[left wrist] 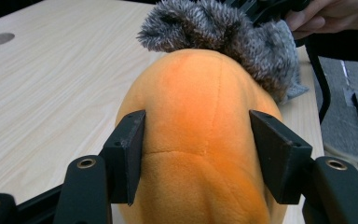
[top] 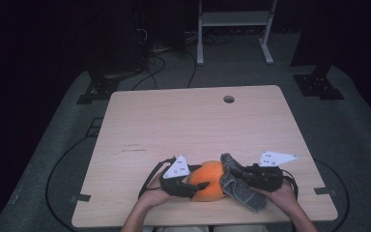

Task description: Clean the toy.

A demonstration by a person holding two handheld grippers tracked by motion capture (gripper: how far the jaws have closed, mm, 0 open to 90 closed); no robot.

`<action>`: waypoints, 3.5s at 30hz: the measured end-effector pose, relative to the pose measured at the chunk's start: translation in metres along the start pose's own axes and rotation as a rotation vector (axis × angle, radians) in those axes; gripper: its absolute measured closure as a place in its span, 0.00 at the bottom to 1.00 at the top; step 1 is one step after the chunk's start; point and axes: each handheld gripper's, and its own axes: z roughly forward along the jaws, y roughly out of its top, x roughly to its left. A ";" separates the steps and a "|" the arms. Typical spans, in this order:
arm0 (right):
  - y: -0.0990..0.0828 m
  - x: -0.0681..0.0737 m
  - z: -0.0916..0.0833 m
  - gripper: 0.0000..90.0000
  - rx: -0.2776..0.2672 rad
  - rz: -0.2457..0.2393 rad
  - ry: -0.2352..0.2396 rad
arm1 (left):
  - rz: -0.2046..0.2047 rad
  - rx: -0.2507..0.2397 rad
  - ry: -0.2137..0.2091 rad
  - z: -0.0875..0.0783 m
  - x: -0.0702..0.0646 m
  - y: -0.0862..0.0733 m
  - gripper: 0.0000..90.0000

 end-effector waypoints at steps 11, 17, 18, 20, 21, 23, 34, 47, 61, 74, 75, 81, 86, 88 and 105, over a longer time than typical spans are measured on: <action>0.006 0.004 0.001 0.88 -0.023 -0.001 -0.031 | 0.002 -0.002 -0.018 0.001 -0.002 0.000 0.42; -0.001 0.004 0.000 0.88 0.004 -0.004 -0.030 | -0.123 0.000 -0.020 -0.001 0.005 0.008 0.17; -0.001 0.005 -0.002 0.88 0.006 -0.005 -0.030 | -0.142 0.012 -0.009 0.001 0.005 0.009 0.15; -0.002 0.004 -0.004 0.88 0.009 0.000 -0.025 | -0.151 0.032 -0.031 0.006 0.005 0.008 0.16; -0.002 0.002 -0.004 0.88 0.009 0.010 -0.018 | -0.136 0.036 -0.029 0.008 0.002 0.007 0.19; -0.002 0.000 -0.005 0.88 0.012 0.039 -0.009 | -0.078 0.025 -0.004 0.008 -0.002 0.008 0.32; 0.003 -0.005 -0.004 0.89 -0.057 0.122 -0.011 | -0.022 -0.032 0.054 0.017 0.006 0.010 0.21; -0.009 -0.009 -0.003 0.89 0.054 0.106 -0.073 | -0.119 -0.038 0.023 0.007 0.009 0.004 0.35; -0.001 0.014 0.004 0.89 -0.012 -0.007 0.016 | -0.235 0.022 0.042 0.004 0.013 0.013 0.11; 0.008 0.018 -0.008 0.88 -0.122 0.019 0.002 | -0.125 -0.074 0.025 0.007 0.007 0.014 0.48; 0.009 0.019 -0.004 0.88 -0.148 0.018 0.008 | -0.118 -0.077 0.024 0.010 0.007 0.014 0.47; 0.007 0.017 0.020 0.88 -0.105 -0.016 -0.046 | -0.180 -0.012 0.034 0.004 0.023 0.001 0.42; -0.004 0.003 0.013 0.89 -0.039 0.043 -0.104 | -0.176 0.001 0.020 -0.001 0.024 -0.006 0.38; -0.011 -0.005 0.011 0.88 0.011 0.091 -0.112 | -0.169 0.003 0.012 -0.002 0.023 -0.008 0.37; 0.003 0.015 0.016 0.88 -0.008 -0.060 -0.008 | -0.246 0.067 0.017 0.004 0.020 0.001 0.10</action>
